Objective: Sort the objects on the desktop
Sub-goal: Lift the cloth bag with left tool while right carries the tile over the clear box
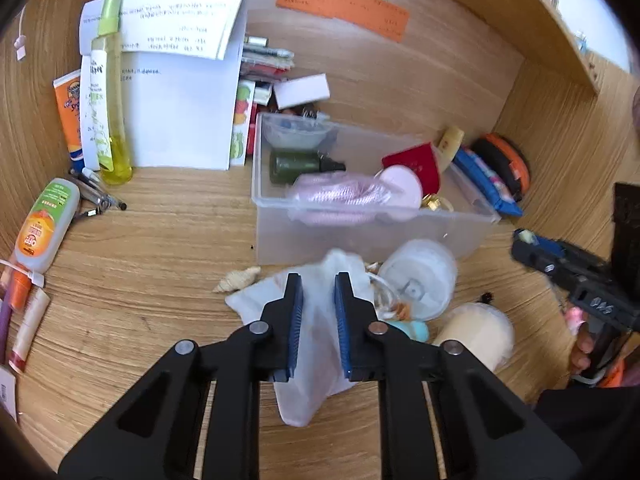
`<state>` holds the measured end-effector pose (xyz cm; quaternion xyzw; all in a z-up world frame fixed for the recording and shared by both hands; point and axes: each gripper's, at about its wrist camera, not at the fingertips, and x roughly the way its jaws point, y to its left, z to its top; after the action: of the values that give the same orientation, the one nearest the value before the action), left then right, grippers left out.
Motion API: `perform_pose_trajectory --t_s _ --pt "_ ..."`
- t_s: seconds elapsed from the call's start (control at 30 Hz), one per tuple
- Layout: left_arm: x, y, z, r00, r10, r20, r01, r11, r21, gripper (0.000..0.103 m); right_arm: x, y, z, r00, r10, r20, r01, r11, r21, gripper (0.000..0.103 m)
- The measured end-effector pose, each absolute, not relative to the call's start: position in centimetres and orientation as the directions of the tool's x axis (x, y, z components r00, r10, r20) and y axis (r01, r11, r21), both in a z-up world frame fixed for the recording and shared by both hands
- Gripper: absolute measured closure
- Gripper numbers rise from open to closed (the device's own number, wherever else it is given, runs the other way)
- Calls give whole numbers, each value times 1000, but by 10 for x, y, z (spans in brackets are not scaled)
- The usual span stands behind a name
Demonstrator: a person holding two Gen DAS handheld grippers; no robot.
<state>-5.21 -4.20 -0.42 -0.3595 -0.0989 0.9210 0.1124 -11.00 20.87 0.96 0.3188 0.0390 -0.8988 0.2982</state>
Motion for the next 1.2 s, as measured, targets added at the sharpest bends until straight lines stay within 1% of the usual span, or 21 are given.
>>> perform_pose_trajectory --t_s 0.07,0.1,0.13,0.17,0.2,0.23,0.3,0.47,0.5,0.53,0.63,0.77,0.9,0.97,1.0,1.03,1.07,1.13,1.2 --pt "-49 -45 0 -712 280 -644 -137 -955 -264 87 -110 206 11 -619 -515 -594 565 -816 119 68" --pt "-47 -46 0 -705 281 -651 -138 -955 -263 81 -111 205 12 -616 -518 -593 569 -814 119 68" --pt "-45 -46 -2 -697 275 -662 -136 -957 -255 65 -111 204 12 -615 -519 -593 570 -813 119 68" --pt "-43 -45 -5 -693 260 -672 -129 -962 -239 54 -111 203 11 -613 -520 -594 572 -811 119 68" --pt "-41 -44 -8 -691 238 -682 -119 -969 -217 32 -111 202 11 -611 -521 -595 575 -810 119 68" --pt "-40 -43 -13 -689 217 -691 -110 -974 -196 22 -111 202 10 -610 -522 -596 577 -808 118 68" --pt "-40 -43 -25 -661 213 -719 -99 -975 -197 22 -110 200 9 -607 -521 -600 578 -807 117 68" --pt "-61 -44 -50 -576 255 -776 -78 -963 -258 19 -112 199 5 -602 -514 -611 579 -808 109 68" --pt "-64 -44 -52 -567 264 -780 -80 -960 -267 16 -112 199 6 -604 -511 -611 580 -808 103 68" --pt "-66 -41 -52 -574 257 -777 -85 -963 -256 10 -113 199 8 -607 -509 -611 580 -809 97 68" --pt "-76 -30 -56 -557 265 -787 -119 -963 -240 3 -115 199 15 -625 -499 -601 579 -812 73 68" --pt "-83 -7 -61 -560 219 -799 -166 -974 -151 1 -123 200 27 -644 -496 -582 579 -814 53 68" --pt "-89 -8 -62 -568 233 -789 -176 -971 -161 1 -136 197 34 -657 -491 -572 574 -818 43 68" --pt "-88 -9 -60 -579 236 -781 -175 -971 -164 10 -143 195 35 -655 -493 -572 576 -817 44 68" --pt "-87 -10 -60 -587 236 -775 -175 -971 -163 21 -147 193 35 -652 -496 -573 577 -815 48 68" --pt "-87 -11 -60 -592 231 -772 -172 -972 -159 28 -150 193 34 -647 -501 -574 580 -812 55 68" --pt "-87 -12 -60 -597 225 -770 -167 -974 -155 31 -153 191 33 -643 -506 -575 583 -810 61 68" --pt "-85 -13 -60 -607 209 -767 -151 -978 -146 41 -160 188 31 -633 -513 -579 588 -806 70 68" --pt "-82 -15 -58 -617 201 -761 -140 -979 -145 46 -165 184 30 -626 -515 -585 593 -802 71 68"
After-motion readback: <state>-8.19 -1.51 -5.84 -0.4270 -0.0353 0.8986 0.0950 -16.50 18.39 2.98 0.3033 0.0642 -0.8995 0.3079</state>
